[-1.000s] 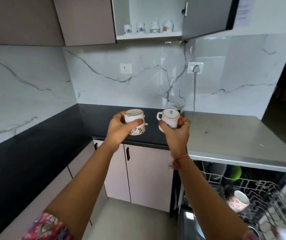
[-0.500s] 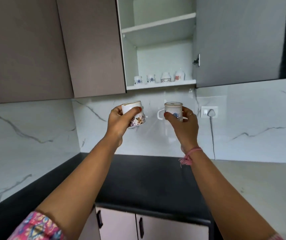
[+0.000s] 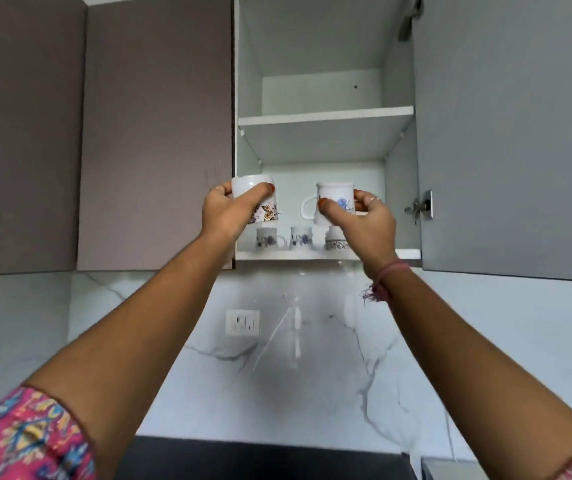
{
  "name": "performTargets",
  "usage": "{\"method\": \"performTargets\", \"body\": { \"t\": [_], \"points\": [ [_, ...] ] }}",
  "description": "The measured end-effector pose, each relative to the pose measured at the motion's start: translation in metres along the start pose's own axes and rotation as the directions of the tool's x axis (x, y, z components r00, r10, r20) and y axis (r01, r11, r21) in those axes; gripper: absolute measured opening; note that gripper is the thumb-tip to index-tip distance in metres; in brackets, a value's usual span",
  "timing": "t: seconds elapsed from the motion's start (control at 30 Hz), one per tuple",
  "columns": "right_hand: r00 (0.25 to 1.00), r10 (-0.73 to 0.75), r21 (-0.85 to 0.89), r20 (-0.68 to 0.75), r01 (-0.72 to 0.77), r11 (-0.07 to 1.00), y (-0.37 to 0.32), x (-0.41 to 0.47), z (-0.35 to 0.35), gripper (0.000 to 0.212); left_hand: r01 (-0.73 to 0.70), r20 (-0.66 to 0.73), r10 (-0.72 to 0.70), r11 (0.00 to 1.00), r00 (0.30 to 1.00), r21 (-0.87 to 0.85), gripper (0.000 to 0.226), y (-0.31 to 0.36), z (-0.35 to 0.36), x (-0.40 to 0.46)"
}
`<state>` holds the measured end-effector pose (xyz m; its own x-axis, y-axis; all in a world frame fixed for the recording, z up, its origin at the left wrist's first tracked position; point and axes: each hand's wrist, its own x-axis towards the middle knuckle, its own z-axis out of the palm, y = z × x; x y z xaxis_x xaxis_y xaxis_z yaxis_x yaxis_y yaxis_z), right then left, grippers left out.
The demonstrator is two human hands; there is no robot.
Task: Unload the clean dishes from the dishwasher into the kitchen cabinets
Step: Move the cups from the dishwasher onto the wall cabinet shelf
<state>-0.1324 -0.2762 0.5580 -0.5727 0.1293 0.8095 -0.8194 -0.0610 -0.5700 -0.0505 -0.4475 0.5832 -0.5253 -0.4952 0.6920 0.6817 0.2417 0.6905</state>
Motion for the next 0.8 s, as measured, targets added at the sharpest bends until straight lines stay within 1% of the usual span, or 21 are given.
{"method": "performTargets", "body": {
  "t": [0.1, 0.23, 0.37, 0.5, 0.6, 0.7, 0.73, 0.8],
  "points": [
    [0.996, -0.072, -0.015, -0.043, 0.071, 0.997, -0.002, 0.054, 0.030, 0.035, -0.072, 0.003, 0.072, 0.997, 0.997, -0.015, 0.040, -0.005, 0.002, 0.067],
    [0.982, -0.152, -0.012, -0.114, 0.152, 0.988, -0.008, 0.127, 0.064, 0.033, -0.175, -0.005, 0.175, 0.983, 0.985, -0.053, 0.042, 0.002, 0.010, 0.151],
    [0.968, -0.185, -0.055, -0.170, 0.178, 0.982, -0.013, 0.186, 0.085, 0.034, -0.258, -0.028, 0.257, 0.965, 0.966, -0.050, 0.044, 0.014, 0.027, 0.219],
    [0.956, -0.219, -0.093, -0.197, 0.204, 0.974, -0.021, 0.237, 0.097, 0.030, -0.308, -0.057, 0.305, 0.948, 0.951, -0.073, 0.039, 0.023, 0.048, 0.273],
    [0.944, -0.276, -0.143, -0.181, 0.253, 0.957, -0.026, 0.272, 0.106, 0.029, -0.339, -0.092, 0.334, 0.939, 0.938, -0.048, 0.050, 0.028, 0.065, 0.305],
    [0.936, -0.332, -0.213, -0.113, 0.304, 0.929, -0.029, 0.304, 0.114, 0.027, -0.358, -0.121, 0.356, 0.934, 0.927, 0.005, 0.062, 0.029, 0.081, 0.330],
    [0.933, -0.347, -0.243, -0.092, 0.317, 0.917, -0.029, 0.313, 0.117, 0.029, -0.364, -0.120, 0.363, 0.931, 0.924, 0.011, 0.065, 0.030, 0.085, 0.338],
    [0.934, -0.351, -0.314, -0.064, 0.315, 0.896, -0.027, 0.331, 0.123, 0.040, -0.379, -0.098, 0.381, 0.924, 0.919, 0.040, 0.071, 0.029, 0.090, 0.352]
  ]
}}
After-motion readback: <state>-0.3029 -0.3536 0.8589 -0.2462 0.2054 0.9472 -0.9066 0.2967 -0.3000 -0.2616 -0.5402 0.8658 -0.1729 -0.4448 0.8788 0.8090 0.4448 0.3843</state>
